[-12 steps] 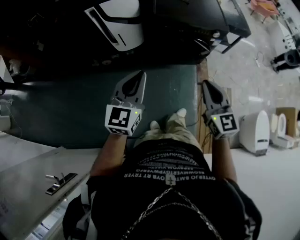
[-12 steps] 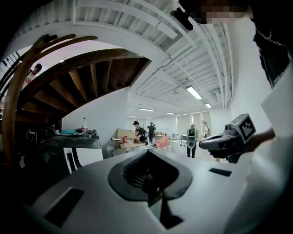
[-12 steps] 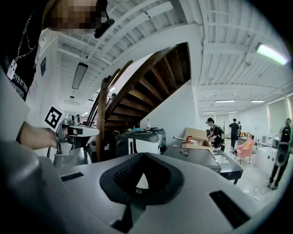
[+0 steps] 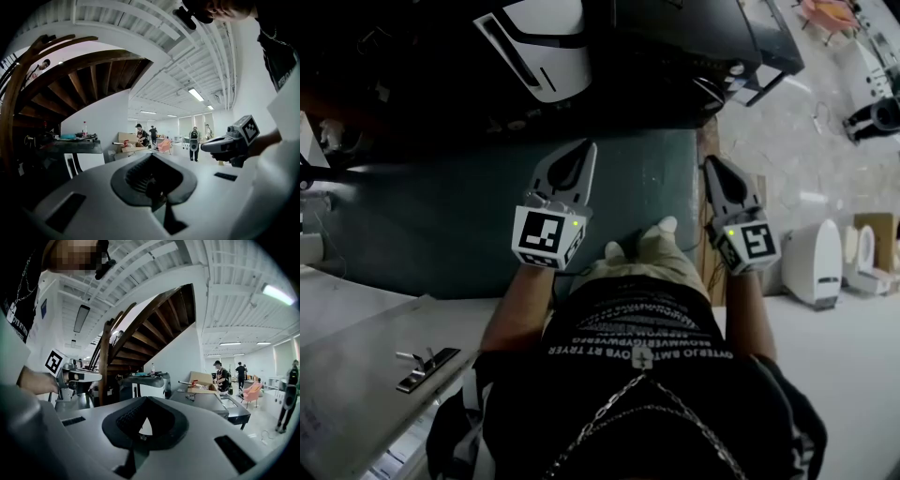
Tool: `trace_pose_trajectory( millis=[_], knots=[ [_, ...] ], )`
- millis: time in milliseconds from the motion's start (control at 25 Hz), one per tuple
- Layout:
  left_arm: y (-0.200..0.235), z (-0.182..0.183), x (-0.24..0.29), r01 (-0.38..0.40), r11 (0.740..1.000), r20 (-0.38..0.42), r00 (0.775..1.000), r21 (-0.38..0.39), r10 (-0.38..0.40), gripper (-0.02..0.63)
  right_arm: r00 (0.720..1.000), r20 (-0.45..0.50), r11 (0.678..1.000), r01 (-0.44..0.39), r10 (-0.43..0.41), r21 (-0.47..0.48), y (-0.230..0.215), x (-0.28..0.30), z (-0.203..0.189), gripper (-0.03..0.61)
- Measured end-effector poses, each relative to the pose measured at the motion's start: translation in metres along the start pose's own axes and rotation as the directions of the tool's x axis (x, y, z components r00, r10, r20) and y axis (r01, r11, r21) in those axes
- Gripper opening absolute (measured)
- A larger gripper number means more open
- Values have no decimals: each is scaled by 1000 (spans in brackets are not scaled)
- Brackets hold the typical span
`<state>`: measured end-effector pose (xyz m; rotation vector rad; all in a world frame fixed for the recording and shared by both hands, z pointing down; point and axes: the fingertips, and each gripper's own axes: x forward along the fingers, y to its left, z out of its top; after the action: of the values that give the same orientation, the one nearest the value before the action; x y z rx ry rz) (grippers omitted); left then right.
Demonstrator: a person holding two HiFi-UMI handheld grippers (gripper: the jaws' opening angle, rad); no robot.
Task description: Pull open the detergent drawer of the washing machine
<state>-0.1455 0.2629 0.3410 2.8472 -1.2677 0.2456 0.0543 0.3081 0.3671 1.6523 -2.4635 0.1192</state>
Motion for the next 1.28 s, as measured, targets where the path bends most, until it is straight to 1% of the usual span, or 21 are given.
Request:
trace_pose_trajectory(
  millis=[120,240,360,440,560,720,920,1080,1280],
  knots=[
    [1,-2,0,-2,1000,-4,1000,3,2,3,1000,-21,1000,9,-9,7,-4,-2,-5,2],
    [3,-7,6,-9,1000,-10,1000,-15,9,5,1000,7,1000,-12,12,24,-8,0,-3,3],
    [4,-7,19,-12,1000,-9,1000,-29,12,4,1000,-4,999,-14,14,38,-17,5,-2,2],
    [2,-2,32,-10,1000,-6,1000,-18,10,5,1000,-12,999,-20,21,41,-24,9,-1,3],
    [1,2,54,0,1000,-11,1000,1,0,5,1000,-27,1000,3,-2,14,-49,17,-9,3],
    [6,1,87,8,1000,-29,1000,-5,-8,4,1000,-1,1000,4,-4,13,-72,35,-1,3],
    [10,7,126,17,1000,-26,1000,1,-17,3,1000,-6,999,21,-20,40,-103,54,-1,2],
    [22,7,150,10,1000,-33,999,-9,-10,5,1000,-1,1000,9,-9,4,-126,72,-2,3],
    [35,4,179,3,1000,-43,999,-19,-4,3,1000,-4,1000,14,-14,9,-146,97,5,2]
  ],
)
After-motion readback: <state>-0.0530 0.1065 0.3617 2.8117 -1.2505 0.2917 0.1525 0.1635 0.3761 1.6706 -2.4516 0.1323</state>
